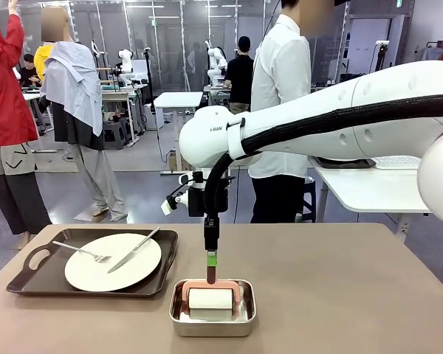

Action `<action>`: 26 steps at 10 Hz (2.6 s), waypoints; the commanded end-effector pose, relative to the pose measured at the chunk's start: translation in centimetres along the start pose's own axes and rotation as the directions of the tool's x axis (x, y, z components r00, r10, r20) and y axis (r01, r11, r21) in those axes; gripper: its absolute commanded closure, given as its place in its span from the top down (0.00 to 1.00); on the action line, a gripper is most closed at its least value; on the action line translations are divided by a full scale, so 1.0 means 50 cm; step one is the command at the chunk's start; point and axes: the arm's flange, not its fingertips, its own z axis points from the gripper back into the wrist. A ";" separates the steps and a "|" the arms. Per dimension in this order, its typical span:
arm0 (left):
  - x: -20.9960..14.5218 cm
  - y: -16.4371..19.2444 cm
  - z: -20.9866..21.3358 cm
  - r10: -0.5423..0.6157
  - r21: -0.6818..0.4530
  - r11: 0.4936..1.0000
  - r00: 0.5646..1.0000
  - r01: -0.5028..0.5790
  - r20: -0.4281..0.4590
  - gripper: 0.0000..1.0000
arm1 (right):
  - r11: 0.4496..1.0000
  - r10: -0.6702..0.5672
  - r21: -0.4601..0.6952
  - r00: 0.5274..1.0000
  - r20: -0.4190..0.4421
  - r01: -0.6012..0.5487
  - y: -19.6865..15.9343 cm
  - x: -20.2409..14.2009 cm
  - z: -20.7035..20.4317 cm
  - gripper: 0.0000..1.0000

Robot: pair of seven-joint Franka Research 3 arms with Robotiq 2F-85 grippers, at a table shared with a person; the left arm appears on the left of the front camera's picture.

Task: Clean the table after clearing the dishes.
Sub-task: When the left (or right) Handle tray is removed, use the left hand (or right hand) to clean the left (or right) side of the table with the Lint Roller.

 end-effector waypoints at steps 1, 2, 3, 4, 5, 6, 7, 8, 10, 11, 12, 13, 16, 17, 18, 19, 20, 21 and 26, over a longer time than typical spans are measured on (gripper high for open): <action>0.002 0.007 0.003 -0.023 -0.024 0.999 1.000 0.024 0.018 1.00 | 1.000 -0.026 0.004 0.999 -0.021 0.026 0.006 0.010 0.005 0.36; 0.002 0.007 0.003 -0.023 -0.024 0.999 1.000 0.024 0.018 1.00 | 1.000 -0.028 0.003 0.999 -0.022 0.028 0.007 0.010 0.006 0.37; 0.002 0.007 0.003 -0.023 -0.024 0.999 1.000 0.024 0.018 1.00 | 1.000 -0.028 -0.003 0.999 -0.016 0.028 0.009 0.010 0.009 0.17; 0.002 0.007 0.003 -0.023 -0.024 0.999 1.000 0.024 0.018 1.00 | 0.999 -0.032 -0.010 0.999 -0.004 0.032 0.011 0.010 0.013 0.18; 0.002 0.007 0.003 -0.023 -0.024 0.999 1.000 0.024 0.018 1.00 | 0.999 -0.030 -0.011 1.000 0.001 0.030 0.014 0.011 0.015 0.00; 0.002 0.007 0.003 -0.023 -0.024 0.999 1.000 0.024 0.018 1.00 | 1.000 -0.029 -0.011 1.000 0.002 0.029 0.017 0.013 0.017 0.00; 0.002 0.007 0.003 -0.023 -0.024 0.999 1.000 0.024 0.018 1.00 | 0.999 -0.034 -0.019 0.999 0.005 0.034 0.025 0.012 0.024 0.00; 0.002 0.007 0.003 -0.023 -0.024 0.999 1.000 0.024 0.018 1.00 | 0.998 -0.044 -0.038 0.999 0.023 0.045 0.038 -0.001 0.041 0.02; 0.002 0.007 0.003 -0.023 -0.024 0.999 1.000 0.024 0.018 1.00 | 0.980 -0.159 -0.106 0.981 0.115 0.171 0.076 -0.068 0.099 0.02; 0.002 0.007 0.003 -0.023 -0.024 0.999 1.000 0.024 0.018 1.00 | 0.956 -0.231 -0.126 0.945 0.234 0.264 0.095 -0.134 0.136 0.02; 0.002 0.007 0.003 -0.023 -0.024 0.999 1.000 0.024 0.018 1.00 | 0.923 -0.321 -0.099 0.887 0.333 0.372 0.110 -0.217 0.154 0.02; 0.002 0.007 0.003 -0.023 -0.024 0.999 1.000 0.024 0.018 1.00 | 0.888 -0.399 -0.010 0.782 0.478 0.459 0.130 -0.321 0.159 0.02; 0.002 0.007 0.003 -0.023 -0.024 0.999 1.000 0.024 0.018 1.00 | 0.705 -0.606 0.258 0.373 0.703 0.661 0.162 -0.580 0.102 0.02; 0.002 0.007 0.003 -0.023 -0.024 0.999 1.000 0.024 0.018 1.00 | 0.646 -0.649 0.350 0.247 0.720 0.678 0.163 -0.643 0.070 0.02; 0.002 0.007 0.003 -0.023 -0.024 0.999 1.000 0.024 0.018 1.00 | 0.635 -0.664 0.431 0.169 0.728 0.641 0.151 -0.675 0.044 0.02; 0.002 0.007 0.003 -0.023 -0.024 0.999 1.000 0.024 0.018 1.00 | 0.611 -0.694 0.484 0.129 0.709 0.626 0.131 -0.688 0.025 0.02; 0.002 0.007 0.003 -0.023 -0.024 0.999 1.000 0.024 0.018 1.00 | 0.606 -0.717 0.496 0.158 0.679 0.622 0.113 -0.682 0.017 0.02; 0.002 0.007 0.003 -0.023 -0.024 0.999 1.000 0.024 0.018 1.00 | 0.581 -0.724 0.475 0.154 0.672 0.661 0.149 -0.728 0.033 0.02; 0.002 0.007 0.003 -0.023 -0.024 0.999 1.000 0.024 0.018 1.00 | 0.585 -0.722 0.479 0.151 0.676 0.654 0.142 -0.730 0.023 0.21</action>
